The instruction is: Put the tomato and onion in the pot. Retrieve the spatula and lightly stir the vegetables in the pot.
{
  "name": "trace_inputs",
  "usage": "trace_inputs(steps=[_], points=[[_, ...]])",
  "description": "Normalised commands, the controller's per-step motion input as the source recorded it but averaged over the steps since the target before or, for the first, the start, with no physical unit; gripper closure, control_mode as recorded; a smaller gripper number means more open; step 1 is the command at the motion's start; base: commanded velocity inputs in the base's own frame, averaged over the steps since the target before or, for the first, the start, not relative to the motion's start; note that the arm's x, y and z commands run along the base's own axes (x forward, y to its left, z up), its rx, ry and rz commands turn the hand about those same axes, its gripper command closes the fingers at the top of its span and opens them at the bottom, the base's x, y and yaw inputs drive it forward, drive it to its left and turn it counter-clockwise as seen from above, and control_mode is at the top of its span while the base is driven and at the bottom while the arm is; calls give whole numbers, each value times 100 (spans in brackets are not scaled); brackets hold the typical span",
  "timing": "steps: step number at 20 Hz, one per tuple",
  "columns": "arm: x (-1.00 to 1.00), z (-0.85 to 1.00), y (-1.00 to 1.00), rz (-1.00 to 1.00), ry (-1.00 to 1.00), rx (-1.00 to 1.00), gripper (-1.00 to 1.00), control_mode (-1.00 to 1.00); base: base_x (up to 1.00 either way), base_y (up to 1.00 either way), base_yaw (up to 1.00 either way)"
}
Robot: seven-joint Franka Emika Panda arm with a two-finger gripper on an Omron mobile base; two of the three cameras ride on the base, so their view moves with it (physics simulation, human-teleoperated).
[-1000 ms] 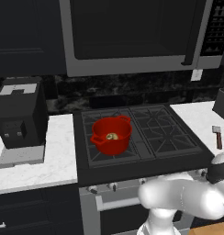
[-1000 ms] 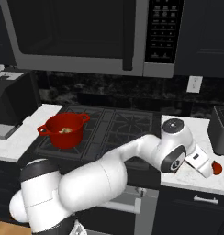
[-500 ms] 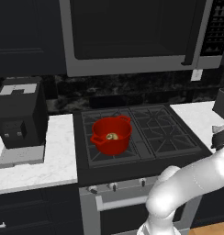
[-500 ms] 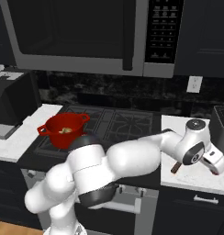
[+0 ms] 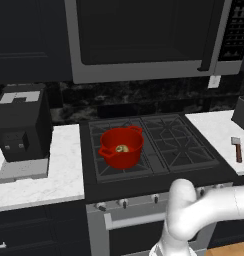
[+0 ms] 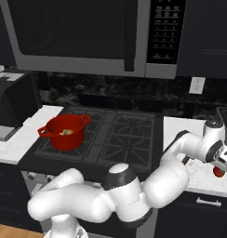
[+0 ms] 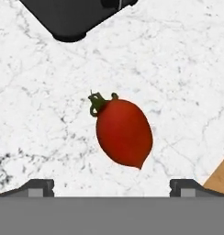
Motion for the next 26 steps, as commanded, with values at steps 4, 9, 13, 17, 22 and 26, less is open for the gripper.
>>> trace_inputs(steps=[4,9,13,17,22,26], points=[[6,-58,-18,14,8,2,-100,-100,0,0,0],[23,-50,-29,15,3,0,-100,-100,0,0,0],[6,-30,-35,17,0,0,100,-100,0,0,0],[-2,-3,1,15,-1,-1,100,-100,0,0,0],[-23,4,57,14,-7,-9,100,-100,0,0,0],[-80,28,100,24,-26,-34,100,-100,0,0,0]])
